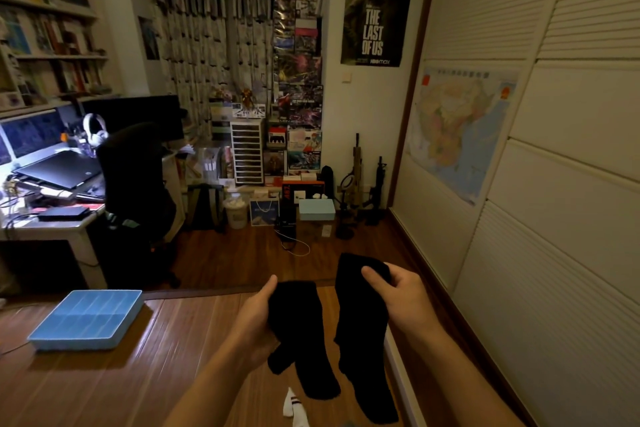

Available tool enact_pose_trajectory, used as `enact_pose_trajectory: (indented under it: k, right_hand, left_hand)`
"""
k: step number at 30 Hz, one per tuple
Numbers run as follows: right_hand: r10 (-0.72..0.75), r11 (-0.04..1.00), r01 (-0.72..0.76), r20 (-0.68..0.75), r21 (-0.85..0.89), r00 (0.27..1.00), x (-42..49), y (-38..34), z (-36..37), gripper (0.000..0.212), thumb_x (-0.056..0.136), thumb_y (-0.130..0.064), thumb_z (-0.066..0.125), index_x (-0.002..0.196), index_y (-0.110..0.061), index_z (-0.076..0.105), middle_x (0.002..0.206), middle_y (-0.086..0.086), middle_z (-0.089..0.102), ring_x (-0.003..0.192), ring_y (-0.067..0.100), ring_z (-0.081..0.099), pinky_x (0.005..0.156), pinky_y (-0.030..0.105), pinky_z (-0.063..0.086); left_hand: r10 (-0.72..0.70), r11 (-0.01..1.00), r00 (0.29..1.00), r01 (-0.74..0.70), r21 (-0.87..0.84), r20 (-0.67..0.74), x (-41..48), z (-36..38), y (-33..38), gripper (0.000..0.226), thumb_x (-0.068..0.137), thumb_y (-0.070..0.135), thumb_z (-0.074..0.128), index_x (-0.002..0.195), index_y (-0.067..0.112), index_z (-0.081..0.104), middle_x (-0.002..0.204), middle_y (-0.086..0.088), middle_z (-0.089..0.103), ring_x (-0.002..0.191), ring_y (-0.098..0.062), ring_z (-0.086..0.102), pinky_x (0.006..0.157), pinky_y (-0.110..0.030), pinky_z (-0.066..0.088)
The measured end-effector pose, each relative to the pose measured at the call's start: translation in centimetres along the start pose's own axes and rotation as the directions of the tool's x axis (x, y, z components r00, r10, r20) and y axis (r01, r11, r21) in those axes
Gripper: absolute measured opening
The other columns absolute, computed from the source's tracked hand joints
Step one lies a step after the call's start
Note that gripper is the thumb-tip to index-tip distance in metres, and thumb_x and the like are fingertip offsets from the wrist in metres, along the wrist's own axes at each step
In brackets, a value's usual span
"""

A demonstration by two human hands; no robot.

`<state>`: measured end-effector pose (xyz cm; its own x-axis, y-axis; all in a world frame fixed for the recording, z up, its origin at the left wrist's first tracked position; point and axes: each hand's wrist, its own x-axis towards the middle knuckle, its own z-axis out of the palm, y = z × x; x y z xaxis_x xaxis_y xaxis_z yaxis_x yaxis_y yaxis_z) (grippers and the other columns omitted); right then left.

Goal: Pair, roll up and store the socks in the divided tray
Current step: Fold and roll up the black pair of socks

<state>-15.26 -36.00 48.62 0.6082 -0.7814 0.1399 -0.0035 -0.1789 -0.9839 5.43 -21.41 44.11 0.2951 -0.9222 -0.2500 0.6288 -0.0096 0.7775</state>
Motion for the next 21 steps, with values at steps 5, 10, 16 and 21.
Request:
enact_pose_trajectory:
  k: [5, 10, 16, 21]
  right_hand:
    - [-0.024, 1.0, 0.024, -0.042, -0.002, 0.999, -0.1, -0.5, -0.1, 0.018, 0.094, -0.026, 0.069, 0.096, -0.009, 0.072, 0.091, 0.01, 0.075, 0.086, 0.022, 0.075, 0.071, 0.035, 0.06]
    - [-0.069, 0.996, 0.067, -0.041, -0.062, 0.997, -0.2, -0.6, 0.2, 0.024, 0.095, -0.03, 0.067, 0.094, -0.007, 0.064, 0.092, 0.015, 0.07, 0.085, 0.027, 0.072, 0.073, 0.04, 0.058]
    - [-0.006, 0.992, 0.014, -0.066, 0.126, 0.998, 0.1, -0.9, -0.6, 0.02, 0.099, -0.031, 0.062, 0.102, -0.013, 0.067, 0.091, 0.003, 0.075, 0.087, 0.018, 0.074, 0.066, 0.022, 0.057]
    - [0.012, 0.977, 0.0, -0.056, 0.213, 0.998, 0.4, -1.4, -1.7, 0.021, 0.094, -0.039, 0.066, 0.103, -0.019, 0.07, 0.098, 0.006, 0.076, 0.095, 0.021, 0.074, 0.071, 0.025, 0.058]
  left_hand:
    - [0.137, 0.983, 0.989, -0.128, 0.131, -0.06, -0.7, 1.8, -0.3, 0.04, 0.108, 0.03, 0.042, 0.125, -0.003, 0.057, 0.1, -0.018, 0.076, 0.093, -0.03, 0.075, 0.074, -0.039, 0.059]
    - [0.376, 0.848, 0.926, -0.329, 0.415, -0.035, -1.2, 4.3, -1.0, 0.042, 0.102, 0.033, 0.05, 0.113, -0.005, 0.064, 0.091, -0.021, 0.065, 0.08, -0.036, 0.064, 0.07, -0.04, 0.05]
    - [0.484, 0.779, 0.875, -0.438, 0.449, 0.012, -1.4, 4.0, -0.3, 0.037, 0.093, 0.032, 0.058, 0.1, -0.003, 0.066, 0.081, -0.013, 0.068, 0.072, -0.025, 0.068, 0.06, -0.028, 0.053]
    - [0.536, 0.729, 0.842, -0.498, 0.469, 0.062, -1.3, 3.6, 0.5, 0.03, 0.1, 0.012, 0.057, 0.129, 0.012, 0.064, 0.118, -0.009, 0.074, 0.108, -0.025, 0.073, 0.09, -0.043, 0.058]
